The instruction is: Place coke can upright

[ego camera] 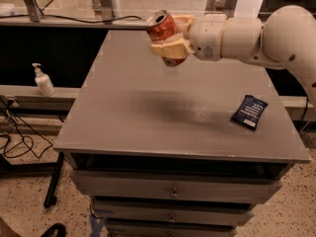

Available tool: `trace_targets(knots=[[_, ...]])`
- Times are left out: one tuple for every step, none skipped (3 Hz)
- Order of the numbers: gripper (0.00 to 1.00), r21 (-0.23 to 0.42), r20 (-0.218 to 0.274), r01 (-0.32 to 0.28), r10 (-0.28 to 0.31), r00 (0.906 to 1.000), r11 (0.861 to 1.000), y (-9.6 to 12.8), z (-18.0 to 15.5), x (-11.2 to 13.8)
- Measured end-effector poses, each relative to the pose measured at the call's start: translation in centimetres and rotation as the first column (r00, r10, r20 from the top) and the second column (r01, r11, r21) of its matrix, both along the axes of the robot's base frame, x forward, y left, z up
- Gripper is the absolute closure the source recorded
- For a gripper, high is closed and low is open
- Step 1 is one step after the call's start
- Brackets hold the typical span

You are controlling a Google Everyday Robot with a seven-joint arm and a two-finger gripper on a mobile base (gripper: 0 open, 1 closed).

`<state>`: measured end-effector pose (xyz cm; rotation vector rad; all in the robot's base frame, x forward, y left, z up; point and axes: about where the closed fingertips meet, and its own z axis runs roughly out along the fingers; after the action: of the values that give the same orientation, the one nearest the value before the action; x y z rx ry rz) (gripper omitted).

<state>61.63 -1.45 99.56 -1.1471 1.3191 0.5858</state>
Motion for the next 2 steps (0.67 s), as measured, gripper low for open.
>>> trace_targets(knots=[[1.0,0.013,-0.019,-0.033,0.033,0.9993,0.999,-0.3,-1.4,0.1],[1.0,0.041,-0.042,-0.069,0.071,0.9966,0.997,-1.2,-2.9,-0.2]])
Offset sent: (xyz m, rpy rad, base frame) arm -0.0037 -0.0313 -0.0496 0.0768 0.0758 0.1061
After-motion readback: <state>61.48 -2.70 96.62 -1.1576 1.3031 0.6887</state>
